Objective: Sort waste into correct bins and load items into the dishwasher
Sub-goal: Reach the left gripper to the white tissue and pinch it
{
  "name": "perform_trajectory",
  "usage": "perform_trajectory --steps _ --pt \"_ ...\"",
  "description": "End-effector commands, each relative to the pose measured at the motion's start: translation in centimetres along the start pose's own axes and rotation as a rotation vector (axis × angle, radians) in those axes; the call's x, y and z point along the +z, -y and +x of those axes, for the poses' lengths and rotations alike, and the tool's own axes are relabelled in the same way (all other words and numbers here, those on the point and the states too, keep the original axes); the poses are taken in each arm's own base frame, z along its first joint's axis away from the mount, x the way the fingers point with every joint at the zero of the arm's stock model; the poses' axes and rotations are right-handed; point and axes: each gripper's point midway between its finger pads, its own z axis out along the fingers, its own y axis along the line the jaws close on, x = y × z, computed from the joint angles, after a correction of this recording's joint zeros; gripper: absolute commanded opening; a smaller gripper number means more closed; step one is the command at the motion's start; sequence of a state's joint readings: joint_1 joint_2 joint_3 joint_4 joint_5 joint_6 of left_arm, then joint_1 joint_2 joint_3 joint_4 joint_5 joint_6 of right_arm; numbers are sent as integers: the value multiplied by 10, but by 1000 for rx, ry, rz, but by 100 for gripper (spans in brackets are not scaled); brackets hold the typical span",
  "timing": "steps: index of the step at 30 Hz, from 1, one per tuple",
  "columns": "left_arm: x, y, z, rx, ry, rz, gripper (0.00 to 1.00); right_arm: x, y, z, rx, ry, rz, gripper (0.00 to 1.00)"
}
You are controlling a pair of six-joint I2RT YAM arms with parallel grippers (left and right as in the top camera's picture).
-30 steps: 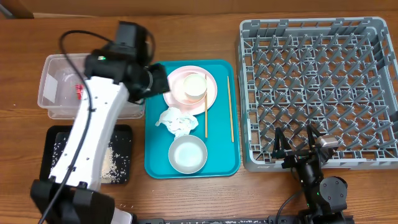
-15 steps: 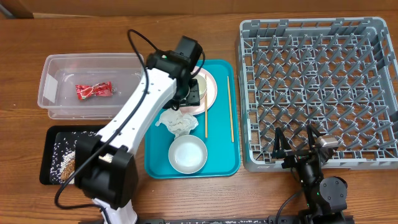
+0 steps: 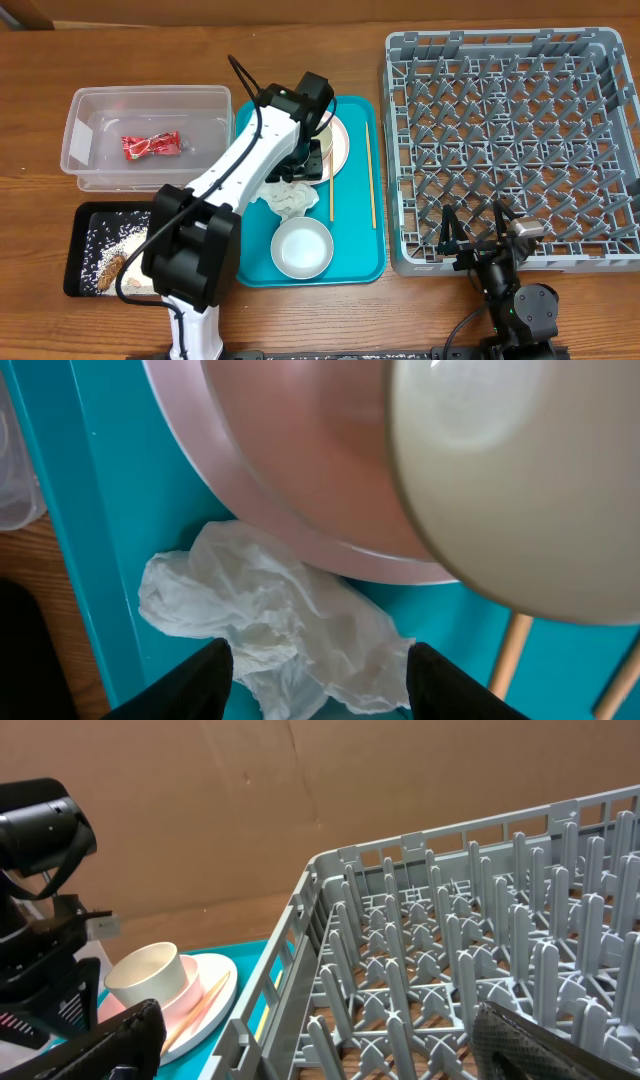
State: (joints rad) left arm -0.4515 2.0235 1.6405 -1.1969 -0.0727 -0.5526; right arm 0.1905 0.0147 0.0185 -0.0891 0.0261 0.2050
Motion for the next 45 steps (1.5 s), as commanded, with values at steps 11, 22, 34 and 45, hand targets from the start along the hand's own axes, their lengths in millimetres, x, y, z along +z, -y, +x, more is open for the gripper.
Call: perform_trajectory --steps 11,22,34,45 --pt "28 -29 22 -50 -58 -153 58 0 1 0 -4 10 2 100" --pt "45 -36 35 -45 -86 -171 58 0 1 0 -4 10 2 100" --pt "69 -37 44 -42 -87 -158 56 0 1 0 -4 10 2 100" --pt "70 -31 42 -25 -83 -131 54 0 1 0 -4 10 2 100"
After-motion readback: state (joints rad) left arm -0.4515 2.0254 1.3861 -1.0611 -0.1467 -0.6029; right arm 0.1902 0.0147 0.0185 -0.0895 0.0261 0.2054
